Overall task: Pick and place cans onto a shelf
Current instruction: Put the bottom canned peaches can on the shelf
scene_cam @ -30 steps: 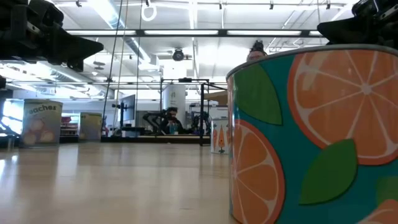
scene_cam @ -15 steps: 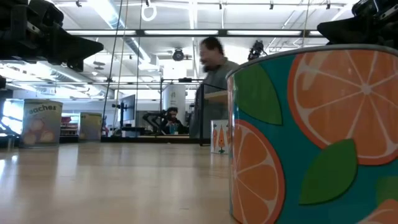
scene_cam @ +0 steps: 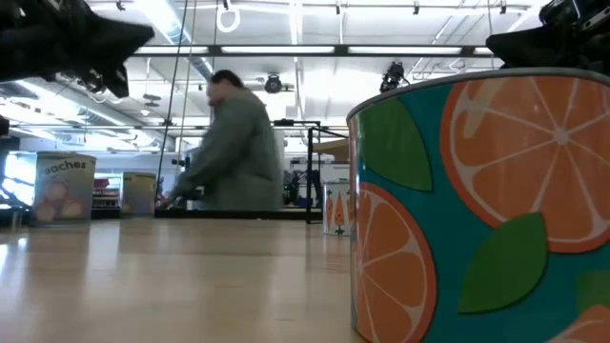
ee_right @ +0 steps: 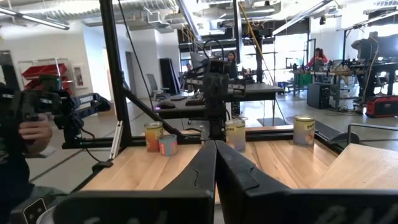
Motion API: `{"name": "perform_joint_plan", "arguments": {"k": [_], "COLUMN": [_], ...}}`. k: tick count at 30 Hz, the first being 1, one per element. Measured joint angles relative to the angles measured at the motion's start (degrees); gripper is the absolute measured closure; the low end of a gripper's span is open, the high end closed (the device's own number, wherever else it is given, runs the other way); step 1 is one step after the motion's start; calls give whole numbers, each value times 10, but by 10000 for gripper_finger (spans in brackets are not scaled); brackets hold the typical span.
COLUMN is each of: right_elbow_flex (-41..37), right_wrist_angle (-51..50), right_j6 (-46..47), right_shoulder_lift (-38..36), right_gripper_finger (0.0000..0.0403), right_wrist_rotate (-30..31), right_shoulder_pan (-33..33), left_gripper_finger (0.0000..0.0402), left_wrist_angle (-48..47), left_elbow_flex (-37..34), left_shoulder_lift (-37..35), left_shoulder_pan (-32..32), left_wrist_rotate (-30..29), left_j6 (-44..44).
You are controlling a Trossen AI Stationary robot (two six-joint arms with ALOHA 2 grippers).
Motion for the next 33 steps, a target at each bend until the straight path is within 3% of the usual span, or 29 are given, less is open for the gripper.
{"name": "perform_joint_plan", "arguments": {"k": [2,4,11,14,18,23,26,30,33], "right_elbow_flex": [0,0,0,0,0,0,0,0,0], "right_wrist_angle": [0,0,0,0,0,0,0,0,0], "right_j6": [0,0,0,0,0,0,0,0,0], "right_shoulder_lift": [0,0,0,0,0,0,0,0,0], "right_gripper_finger": [392,392,392,392,392,392,392,392,392], "right_wrist_rotate": [0,0,0,0,0,0,0,0,0], "right_shoulder_pan": [0,0,0,0,0,0,0,0,0], "left_gripper_finger": [377,377,377,372,338,270,234,205,197], "left_wrist_angle": [-15,-19,-36,-107,-296,-507,-589,-628,-604], "left_elbow_flex": [0,0,5,51,153,274,320,358,371], "left_shoulder_lift": [1,5,62,114,182,232,238,234,233], "left_shoulder_pan": [-1,-1,-1,-1,-1,-1,0,-1,-1], "left_wrist_rotate": [47,55,-94,-125,-153,-199,-233,-215,-199], "left_j6": [18,49,12,6,-24,-88,-176,-292,-341]}}
